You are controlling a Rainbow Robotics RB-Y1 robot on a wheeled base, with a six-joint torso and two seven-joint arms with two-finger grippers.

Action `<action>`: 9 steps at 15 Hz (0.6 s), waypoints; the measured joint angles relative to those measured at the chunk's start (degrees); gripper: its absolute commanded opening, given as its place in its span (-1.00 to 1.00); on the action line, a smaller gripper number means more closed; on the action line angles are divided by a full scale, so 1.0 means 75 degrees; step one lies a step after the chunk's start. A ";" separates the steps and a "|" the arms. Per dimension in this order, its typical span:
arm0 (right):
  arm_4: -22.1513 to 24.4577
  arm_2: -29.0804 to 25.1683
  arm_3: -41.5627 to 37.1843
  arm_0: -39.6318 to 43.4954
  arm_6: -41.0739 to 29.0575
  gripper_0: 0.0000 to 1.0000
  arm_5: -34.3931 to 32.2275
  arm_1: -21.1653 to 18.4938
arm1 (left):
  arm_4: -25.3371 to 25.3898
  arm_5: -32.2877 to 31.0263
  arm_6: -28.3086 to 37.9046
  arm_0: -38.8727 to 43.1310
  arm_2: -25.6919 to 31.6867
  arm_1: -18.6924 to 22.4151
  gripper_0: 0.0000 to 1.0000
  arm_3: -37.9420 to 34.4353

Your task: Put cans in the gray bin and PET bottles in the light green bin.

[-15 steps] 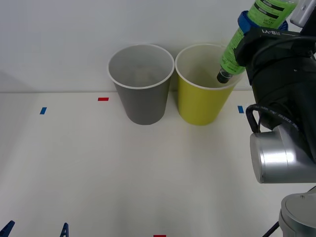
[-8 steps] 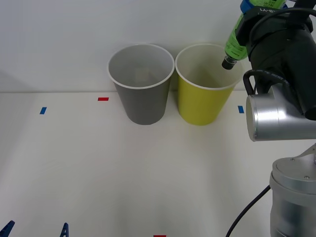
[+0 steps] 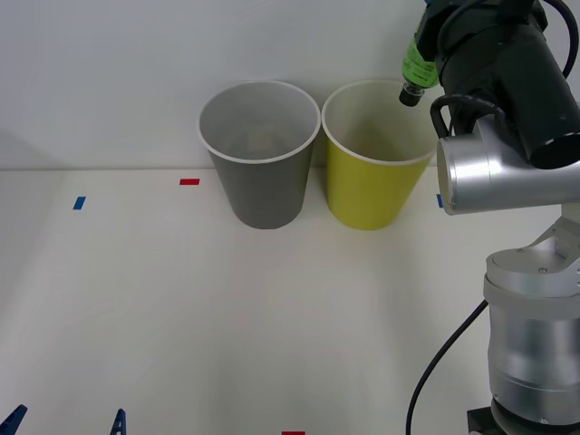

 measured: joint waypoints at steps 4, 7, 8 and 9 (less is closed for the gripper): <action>-0.0012 0.0031 0.0145 -0.0060 0.0185 -1.00 -0.0067 -0.0013 | 0.0000 0.0000 0.0000 0.0000 0.0000 0.0000 1.00 0.0000; -0.0093 0.0023 0.0166 -0.0070 0.0218 -1.00 -0.0076 -0.0014 | 0.0000 0.0000 0.0000 0.0000 0.0000 0.0000 1.00 0.0000; -0.0160 0.0018 0.0273 -0.0100 0.0224 -1.00 -0.0126 -0.0017 | 0.0000 0.0000 0.0000 0.0000 0.0000 0.0000 1.00 0.0000; -0.0196 0.0009 0.0455 -0.0137 0.0233 -1.00 -0.0236 -0.0025 | 0.0000 0.0000 0.0000 0.0000 0.0000 0.0000 1.00 0.0000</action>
